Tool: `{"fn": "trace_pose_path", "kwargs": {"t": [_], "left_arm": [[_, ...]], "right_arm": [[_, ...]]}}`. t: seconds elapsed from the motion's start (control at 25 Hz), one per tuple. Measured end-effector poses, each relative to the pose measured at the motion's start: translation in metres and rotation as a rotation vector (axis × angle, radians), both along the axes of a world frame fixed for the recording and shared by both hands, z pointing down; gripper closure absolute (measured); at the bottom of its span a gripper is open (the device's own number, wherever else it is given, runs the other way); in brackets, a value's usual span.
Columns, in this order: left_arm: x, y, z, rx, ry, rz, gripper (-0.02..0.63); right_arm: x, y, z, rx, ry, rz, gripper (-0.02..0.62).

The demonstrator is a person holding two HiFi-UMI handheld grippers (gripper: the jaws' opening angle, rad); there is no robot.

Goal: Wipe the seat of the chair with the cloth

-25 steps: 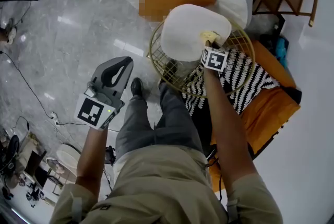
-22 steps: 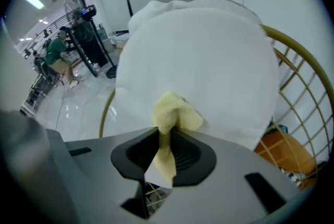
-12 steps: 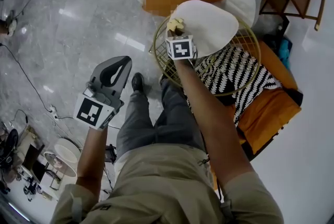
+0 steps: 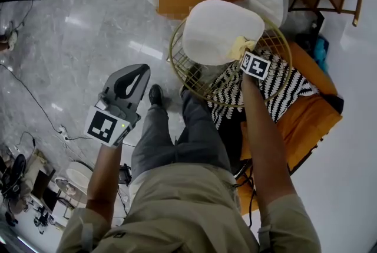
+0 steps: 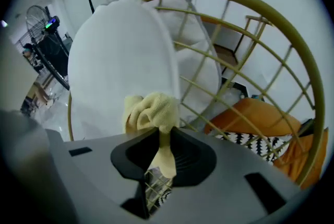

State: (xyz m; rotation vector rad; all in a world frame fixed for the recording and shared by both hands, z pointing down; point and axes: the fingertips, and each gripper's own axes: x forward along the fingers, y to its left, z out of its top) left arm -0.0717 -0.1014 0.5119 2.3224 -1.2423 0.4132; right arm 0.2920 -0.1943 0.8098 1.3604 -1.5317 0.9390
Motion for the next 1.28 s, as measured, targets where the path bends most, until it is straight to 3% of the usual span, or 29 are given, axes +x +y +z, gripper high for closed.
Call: {"fn": "trace_pose_path", "kwargs": {"t": [0.16,0.36,0.64,0.76,0.88,1.0,1.12,1.28], "left_arm": [[0.005,-0.004,0.001,-0.004,0.000,0.017,0.589],[0.008,-0.010,-0.001,0.005,-0.003,0.035,0.589],[-0.002,-0.016,0.001,0.048,0.024,-0.041,0.589],[-0.002,-0.007,0.013,0.021,0.024,-0.047,0.589],[-0.009,0.009,0.022,-0.047,-0.002,-0.017,0.589],[-0.013,0.001,0.023,-0.044,0.000,-0.024,0.589],[-0.013,-0.001,0.023,-0.032,0.006,-0.028,0.589],[-0.012,-0.004,0.023,-0.021,0.016,-0.031,0.589]], "right_arm": [[0.033,0.003,-0.011,0.028,0.045,0.021,0.514],[0.016,0.009,-0.003,0.016,0.031,0.019,0.514],[-0.086,0.007,0.019,-0.023,-0.055,-0.064,0.514],[-0.137,0.015,0.024,-0.044,-0.108,-0.100,0.514],[-0.208,0.043,0.026,-0.090,-0.212,-0.207,0.514],[-0.263,0.050,0.023,-0.132,-0.313,-0.336,0.514],[-0.275,0.049,0.024,-0.138,-0.320,-0.382,0.514],[-0.243,0.046,0.031,-0.135,-0.283,-0.341,0.514]]}}
